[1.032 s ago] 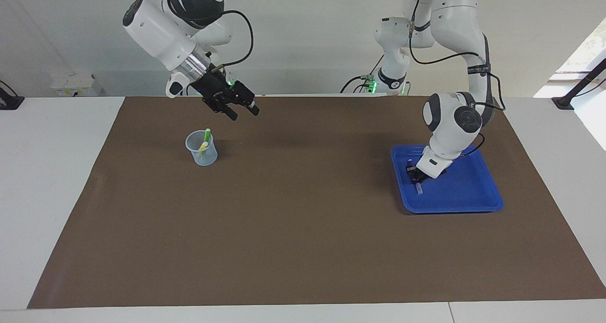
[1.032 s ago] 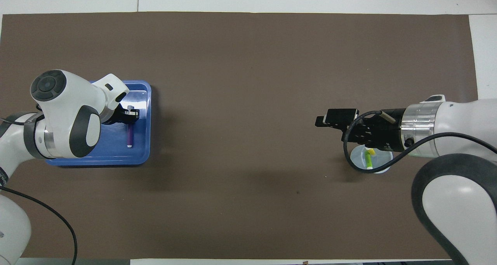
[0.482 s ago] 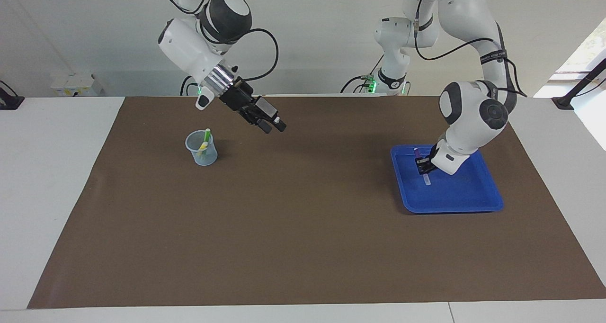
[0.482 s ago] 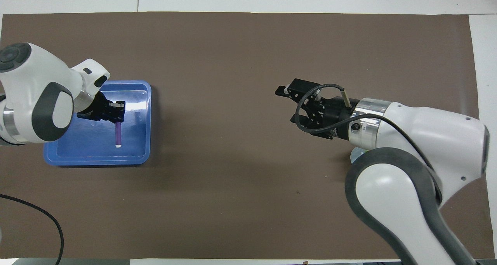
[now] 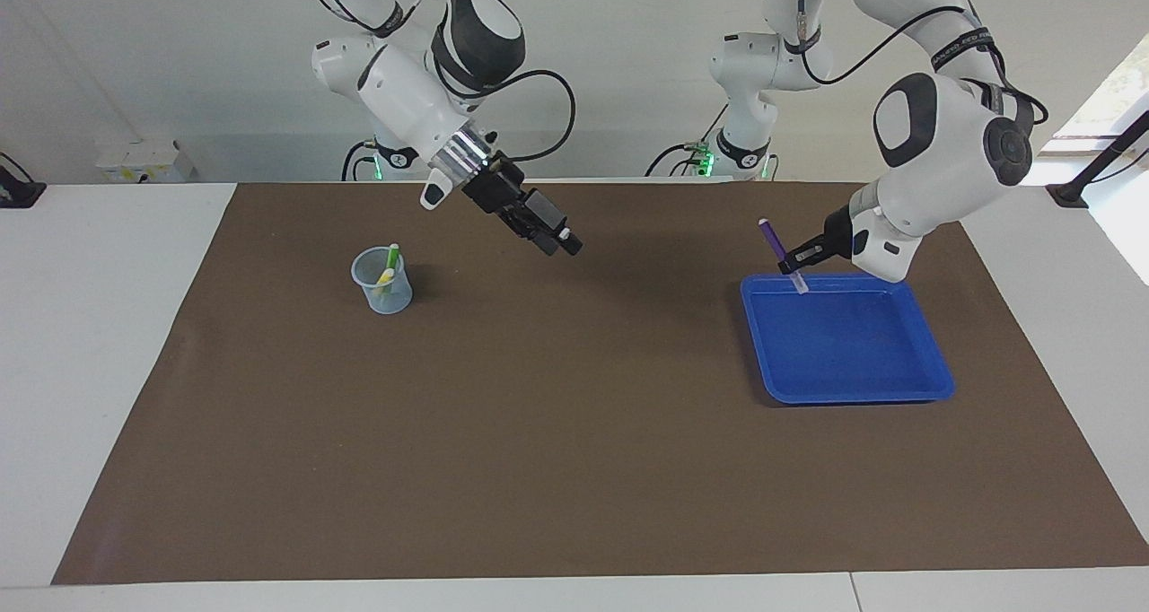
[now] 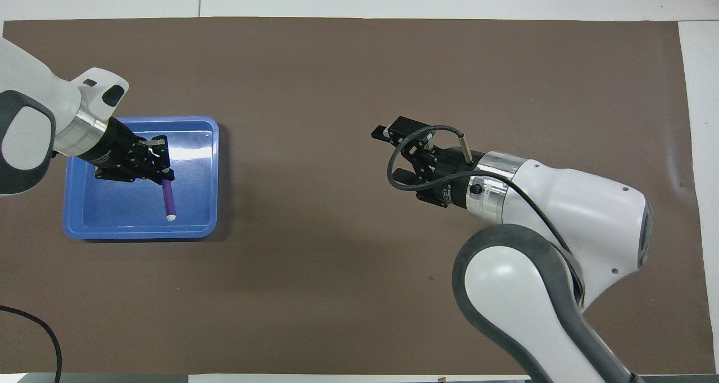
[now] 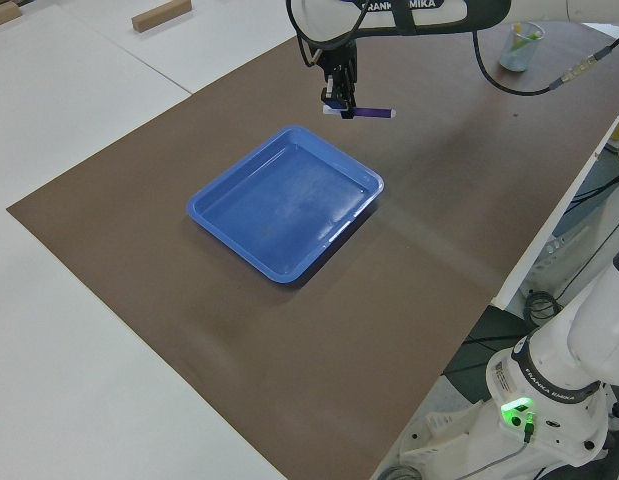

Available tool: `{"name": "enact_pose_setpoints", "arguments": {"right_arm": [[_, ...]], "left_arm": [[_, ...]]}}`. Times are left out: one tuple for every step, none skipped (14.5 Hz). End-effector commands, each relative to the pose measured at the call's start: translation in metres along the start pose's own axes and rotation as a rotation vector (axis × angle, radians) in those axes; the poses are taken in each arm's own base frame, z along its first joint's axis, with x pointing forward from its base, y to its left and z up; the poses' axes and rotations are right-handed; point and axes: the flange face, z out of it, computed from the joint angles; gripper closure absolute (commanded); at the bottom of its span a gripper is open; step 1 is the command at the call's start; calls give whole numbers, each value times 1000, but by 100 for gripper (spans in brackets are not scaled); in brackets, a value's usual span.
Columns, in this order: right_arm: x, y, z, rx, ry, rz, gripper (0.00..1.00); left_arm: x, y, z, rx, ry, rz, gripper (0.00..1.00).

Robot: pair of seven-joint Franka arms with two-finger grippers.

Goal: Transfer and insert pens with both arms
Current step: 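Lift the purple pen with the left gripper toward the right gripper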

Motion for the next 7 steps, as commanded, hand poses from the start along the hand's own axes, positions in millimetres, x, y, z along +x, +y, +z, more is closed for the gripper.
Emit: {"name": "enact_pose_setpoints", "arguments": {"right_arm": [[-1,0,2,13,3,25,0],[-4,0,4,9,-5,26,0],[-9,0,6,4,-16,20,0],[-12,-2,7,4,-21,22,0],[-14,-3,7,5,-24,17,0],[-16,-4,7,7,-26,17,0],[-26,-6,8,5,-40,8,0]], "left_arm": [[-43,25,-3,-41,-65,-193,100],[-54,31,1,-74,-109,-258,100],[-63,37,2,-107,-153,-320,100],[-69,41,4,-126,-188,-393,100],[-83,54,10,-134,-220,-433,100],[-91,62,17,-141,-234,-467,100],[-101,69,25,-150,-241,-510,100]]}}
